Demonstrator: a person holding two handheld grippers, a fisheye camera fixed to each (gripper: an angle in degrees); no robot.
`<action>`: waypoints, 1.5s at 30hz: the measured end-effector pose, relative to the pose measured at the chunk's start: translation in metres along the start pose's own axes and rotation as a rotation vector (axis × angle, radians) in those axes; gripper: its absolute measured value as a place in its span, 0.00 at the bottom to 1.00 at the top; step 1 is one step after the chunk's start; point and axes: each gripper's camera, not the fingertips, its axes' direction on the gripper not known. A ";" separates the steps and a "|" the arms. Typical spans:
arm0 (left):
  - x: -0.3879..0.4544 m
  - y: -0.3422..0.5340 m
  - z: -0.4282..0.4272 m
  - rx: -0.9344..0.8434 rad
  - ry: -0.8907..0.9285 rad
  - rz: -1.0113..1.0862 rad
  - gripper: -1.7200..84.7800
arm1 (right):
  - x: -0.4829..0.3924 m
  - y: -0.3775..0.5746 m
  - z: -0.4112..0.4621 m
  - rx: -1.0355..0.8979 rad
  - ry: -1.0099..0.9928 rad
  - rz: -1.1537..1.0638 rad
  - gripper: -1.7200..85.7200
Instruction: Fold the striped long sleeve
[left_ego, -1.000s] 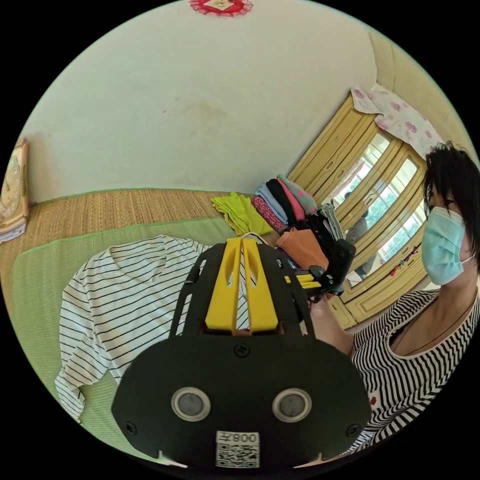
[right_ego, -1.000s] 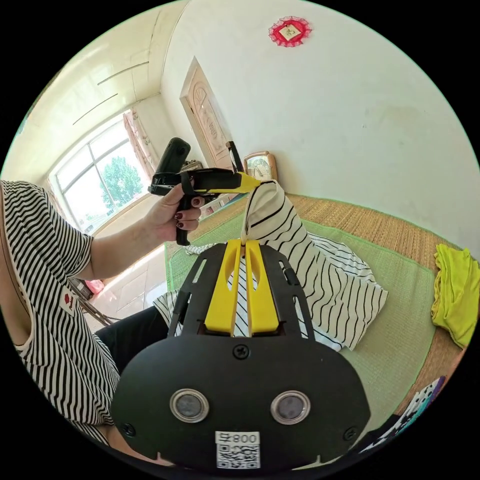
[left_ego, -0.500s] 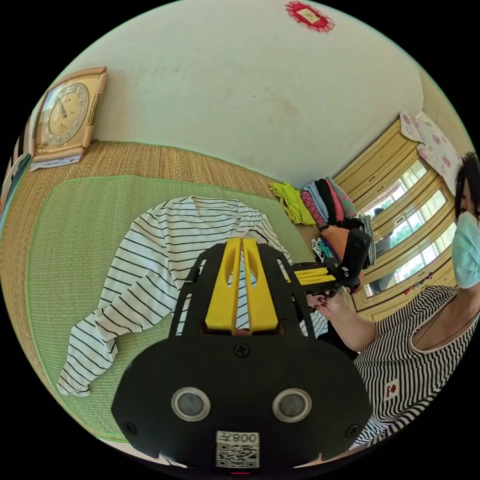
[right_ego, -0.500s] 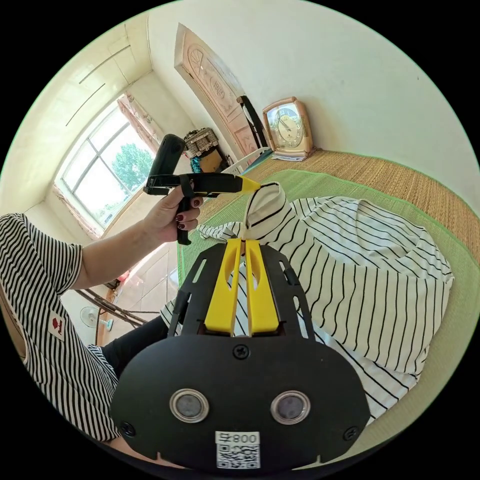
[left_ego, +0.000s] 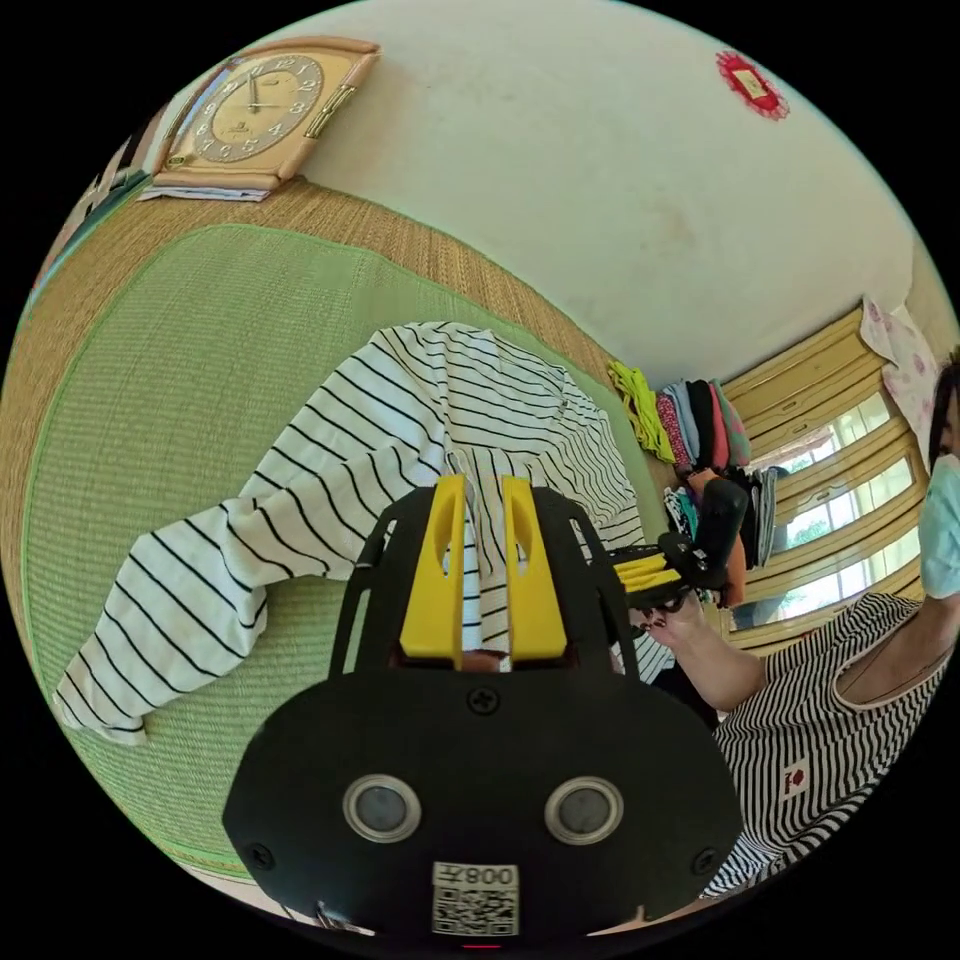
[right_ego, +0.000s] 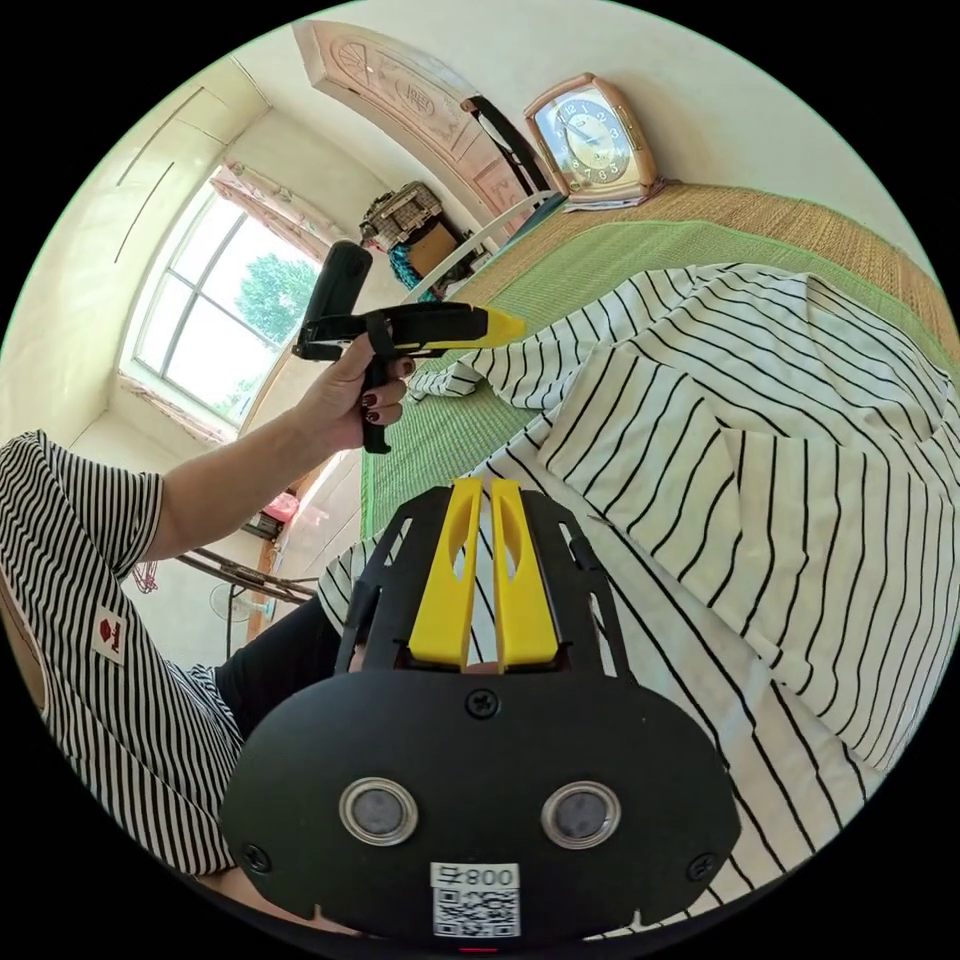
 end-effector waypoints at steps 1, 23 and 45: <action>0.001 0.000 0.003 -0.013 0.013 0.006 0.10 | 0.001 -0.001 -0.002 0.012 0.020 0.011 0.04; 0.039 -0.032 0.093 -0.275 -0.246 0.101 0.05 | 0.026 -0.057 0.005 -0.255 0.778 -0.119 0.10; 0.117 -0.090 0.154 -0.086 -0.074 0.185 0.11 | 0.019 0.101 -0.172 0.136 0.892 0.319 0.10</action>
